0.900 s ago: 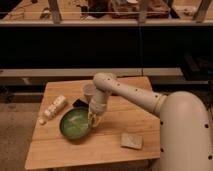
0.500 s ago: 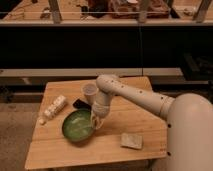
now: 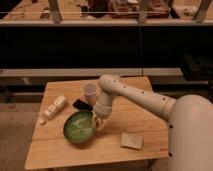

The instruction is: Drag the ceramic bowl in a circle

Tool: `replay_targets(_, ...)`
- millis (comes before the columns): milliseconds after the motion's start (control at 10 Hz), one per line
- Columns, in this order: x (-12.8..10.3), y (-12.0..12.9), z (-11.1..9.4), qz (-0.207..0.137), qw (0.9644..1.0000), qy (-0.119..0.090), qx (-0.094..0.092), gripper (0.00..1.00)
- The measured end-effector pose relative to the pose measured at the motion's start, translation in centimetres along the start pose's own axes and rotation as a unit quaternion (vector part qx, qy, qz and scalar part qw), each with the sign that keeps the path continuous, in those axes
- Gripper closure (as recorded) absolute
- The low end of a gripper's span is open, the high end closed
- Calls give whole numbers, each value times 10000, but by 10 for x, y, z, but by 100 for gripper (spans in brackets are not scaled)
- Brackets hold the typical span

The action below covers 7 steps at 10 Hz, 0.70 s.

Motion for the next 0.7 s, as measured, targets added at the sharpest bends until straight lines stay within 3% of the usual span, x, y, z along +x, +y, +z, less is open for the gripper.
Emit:
replay_targets(200,-19,5,15,-268,9994,-180,-130,100)
replay_targets(300,-31,0,25,-662,9971,-254,-279,100)
replay_targets(500,-41,-9,34,-1372,9888,-313,-500,100)
replay_targets(700,-51,-15,39,-1830,9804,-188,-701,100)
